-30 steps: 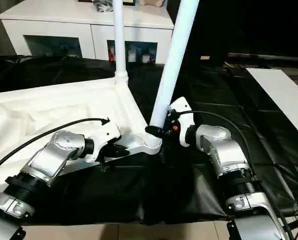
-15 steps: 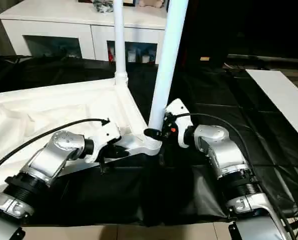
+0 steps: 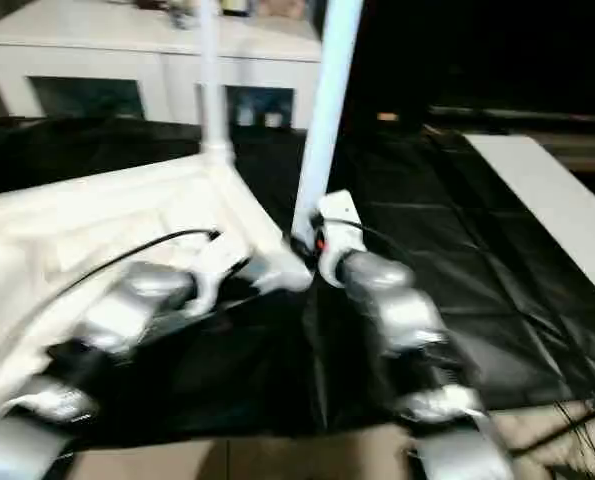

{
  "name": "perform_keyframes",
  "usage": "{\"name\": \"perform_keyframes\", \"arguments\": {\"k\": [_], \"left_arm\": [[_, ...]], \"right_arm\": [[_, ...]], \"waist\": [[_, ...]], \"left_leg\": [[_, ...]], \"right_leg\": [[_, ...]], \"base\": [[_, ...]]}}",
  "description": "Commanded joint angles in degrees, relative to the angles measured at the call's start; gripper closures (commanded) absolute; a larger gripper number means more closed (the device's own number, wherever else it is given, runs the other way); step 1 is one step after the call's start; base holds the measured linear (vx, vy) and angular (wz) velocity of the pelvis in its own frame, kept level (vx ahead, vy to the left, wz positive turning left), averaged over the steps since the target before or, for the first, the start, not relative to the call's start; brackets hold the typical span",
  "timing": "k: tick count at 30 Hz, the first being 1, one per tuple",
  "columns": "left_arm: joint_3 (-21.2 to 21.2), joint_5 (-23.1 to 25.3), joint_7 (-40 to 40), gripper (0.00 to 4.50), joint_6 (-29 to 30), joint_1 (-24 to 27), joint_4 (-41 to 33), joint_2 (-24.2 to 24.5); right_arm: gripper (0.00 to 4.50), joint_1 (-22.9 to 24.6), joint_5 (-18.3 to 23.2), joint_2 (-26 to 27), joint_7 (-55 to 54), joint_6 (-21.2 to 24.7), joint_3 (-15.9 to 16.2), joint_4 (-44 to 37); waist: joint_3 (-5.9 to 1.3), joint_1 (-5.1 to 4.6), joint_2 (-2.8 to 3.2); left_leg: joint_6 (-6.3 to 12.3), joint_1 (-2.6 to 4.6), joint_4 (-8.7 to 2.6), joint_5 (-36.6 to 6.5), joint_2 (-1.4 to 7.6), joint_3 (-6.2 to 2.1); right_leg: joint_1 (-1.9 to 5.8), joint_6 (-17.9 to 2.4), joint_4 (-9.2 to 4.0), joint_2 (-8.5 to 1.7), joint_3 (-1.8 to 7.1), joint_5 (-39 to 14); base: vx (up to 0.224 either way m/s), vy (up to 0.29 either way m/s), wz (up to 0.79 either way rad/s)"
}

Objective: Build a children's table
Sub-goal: Rotate leg to tighten

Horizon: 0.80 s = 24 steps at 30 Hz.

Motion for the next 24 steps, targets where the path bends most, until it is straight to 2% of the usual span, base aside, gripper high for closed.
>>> {"name": "perform_keyframes", "arguments": {"k": [1,2,3,4,5,6,7,8,9,10,11,12,13,14,15,19,21,22,24], "left_arm": [[2.7,-0.2,4.7,4.5,1.2,-3.1,-1.2,-1.4],[2.7,-0.2,5.3,4.5,1.3,-3.3,-1.1,-2.0],[2.6,-0.3,6.2,4.5,1.7,-3.7,-1.2,-3.7],[2.5,-0.4,6.7,4.5,1.9,-3.9,-1.2,-4.6],[2.6,-0.6,7.4,4.5,2.1,-4.3,-1.3,-5.8],[2.7,-0.8,7.9,4.5,2.2,-4.5,-1.4,-6.6],[2.8,-0.9,8.1,4.5,2.2,-4.6,-1.4,-7.0],[3.1,-1.1,8.9,4.5,2.4,-5.0,-1.3,-7.7],[3.1,-1.2,8.9,4.5,2.4,-5.1,-1.2,-7.7],[3.2,-1.2,9.0,4.5,2.5,-5.2,-1.2,-7.7],[3.2,-1.4,9.1,4.5,2.0,-5.4,-0.7,-7.4],[3.1,-1.4,9.1,4.5,1.9,-5.5,-0.6,-7.2],[3.1,-1.2,8.9,4.5,1.5,-5.5,-0.4,-6.7],[3.1,-1.0,8.7,4.5,1.3,-5.5,-0.3,-6.4],[3.2,-0.9,8.5,4.5,1.2,-5.5,-0.2,-6.1],[3.3,-0.8,8.5,4.5,1.1,-5.6,0.1,-5.5],[3.2,-0.9,8.4,4.5,1.0,-5.6,0.2,-5.2],[3.2,-0.9,8.3,4.5,0.9,-5.7,0.4,-5.1],[3.2,-0.9,8.2,4.5,0.6,-5.8,0.7,-4.8]], "right_arm": [[2.64,3.2,-1.4,-0.7,-8.7,3.5,-3.4,12.0],[2.64,2.6,-0.9,-0.3,-9.6,3.3,-3.9,12.7],[2.64,1.1,-0.5,0.6,-11.7,2.3,-4.6,14.8],[2.64,0.3,-0.3,1.0,-12.7,1.7,-4.9,15.9],[2.64,-0.8,0.0,1.7,-14.1,0.8,-5.5,17.4],[2.64,-1.5,0.2,2.1,-15.1,0.2,-6.0,18.4],[2.64,-2.0,0.3,2.3,-15.4,-0.1,-6.2,19.0],[2.64,-3.3,0.2,2.9,-16.4,-0.9,-6.8,20.8],[2.64,-3.6,0.0,3.0,-16.5,-1.3,-6.7,21.3],[2.64,-4.0,-0.3,3.1,-16.5,-1.6,-6.7,21.8],[2.64,-5.0,-1.1,3.1,-16.6,-3.0,-6.3,23.3],[2.64,-5.2,-1.3,3.1,-16.7,-3.3,-6.2,23.6],[2.64,-5.6,-1.3,3.1,-16.5,-3.8,-6.0,24.4],[2.64,-5.9,-1.3,3.0,-16.4,-4.1,-5.8,24.9],[2.64,-6.0,-1.4,3.0,-16.3,-4.3,-5.7,25.2],[2.64,-7.1,-1.8,3.1,-16.1,-6.1,-5.7,27.5],[2.64,-7.5,-2.4,3.0,-15.3,-7.8,-5.2,28.1],[2.64,-7.6,-2.5,2.9,-14.8,-8.6,-5.1,28.1],[2.64,-7.7,-2.1,2.9,-12.0,-10.8,-5.0,27.8]], "waist": [[-1.48,2.8,1.25],[-1.88,1.45,-1.14],[-0.36,1.77,-2.52],[-2.22,1.76,-2.26],[-2.54,3.05,-0.37],[-2.18,2.89,-0.82],[-3.32,2.62,0.6],[-2.85,1.93,0.41],[-2.54,1.73,0.3],[-2.27,1.41,-0.32],[-2.3,1.11,-0.41],[-2.32,1.01,-0.36],[-2.21,0.84,-0.37],[-2.21,0.88,-0.27],[-2.28,0.86,-0.16],[-2.18,0.8,-0.19],[-2.32,0.67,-0.07],[-2.4,0.7,0.21],[-2.34,0.66,0.09]], "left_leg": [[-4.43,-0.42,-12.59,-50.4,4.88,1.19],[-3.47,1.81,-8.11,-45.2,3.29,1.03],[-1.98,10.06,7.32,-27.7,-1.49,1.24],[1.03,-0.24,3.92,-13.3,-0.36,-1.81],[-0.23,-1.37,-1.52,-11.7,1.75,-2.6],[-0.28,0.41,-2.78,-16.9,2.68,-2.71],[-1.86,2.57,-3.18,-19.4,3.08,-2.41],[-1.98,1.32,-4.06,-19.6,3.25,-2.05],[-1.8,0.91,-4.42,-21.3,3.29,-1.92],[-1.09,1.18,-4.22,-25.7,2.86,-1.6],[-0.74,2.06,-3.68,-28.2,2.38,-1.39],[-0.53,2.07,-3.59,-28.0,2.25,-1.42],[-0.21,1.37,-3.88,-27.8,2.44,-1.77],[-0.16,1.41,-3.89,-28.1,2.49,-1.81],[-0.23,1.87,-3.72,-28.3,2.42,-1.75],[0.12,1.61,-3.87,-27.7,2.4,-1.78],[0.02,1.44,-4.05,-27.6,2.59,-1.96],[-0.07,1.45,-4.11,-27.7,2.7,-2.05],[0.01,1.4,-4.12,-27.5,2.75,-1.8]], "right_leg": [[1.96,-4.0,3.48,-0.33,2.72,-18.3],[-0.87,-2.4,-1.36,-1.41,4.16,-28.0],[-10.74,1.5,-14.46,-5.91,2.54,-60.2],[1.32,2.4,-8.59,-10.12,6.2,-58.1],[2.94,1.5,-6.58,-7.33,4.21,-44.2],[0.18,0.7,-5.86,-4.99,3.55,-37.9],[-0.38,-4.0,-4.36,-3.43,3.28,-21.4],[0.35,-8.3,-3.62,-3.12,3.34,-10.9],[0.62,-8.9,-3.53,-3.04,3.13,-11.3],[0.35,-7.5,-4.59,-3.23,2.67,-19.5],[-0.56,-5.9,-5.68,-3.56,2.5,-26.6],[-0.51,-5.2,-6.04,-3.72,2.5,-28.1],[-0.09,-3.8,-6.12,-3.78,2.29,-29.6],[-0.19,-3.1,-6.31,-3.8,2.08,-30.5],[-0.57,-2.2,-6.76,-3.87,1.86,-31.2],[-0.44,-1.6,-7.0,-3.85,1.5,-31.4],[-0.1,-1.7,-6.89,-3.9,1.32,-30.3],[-0.08,-2.0,-6.79,-4.0,1.33,-29.6],[-0.29,-3.4,-6.78,-4.0,1.61,-27.5]], "base": [[-0.073,-0.043,0.17],[0.009,-0.119,0.19],[0.064,-0.063,-0.32],[0.064,-0.063,-0.32],[0.071,0.054,-0.45],[0.0,0.0,0.0],[0.0,0.0,0.0],[0.0,0.0,0.0],[0.0,0.0,0.0],[0.0,0.0,0.0],[0.0,0.0,0.0],[0.0,0.0,0.0],[0.0,0.0,0.0],[0.0,0.0,0.0],[0.0,0.0,0.0],[0.0,0.0,0.0],[0.0,0.0,0.0],[0.0,0.0,0.0],[0.0,0.0,0.0]]}}
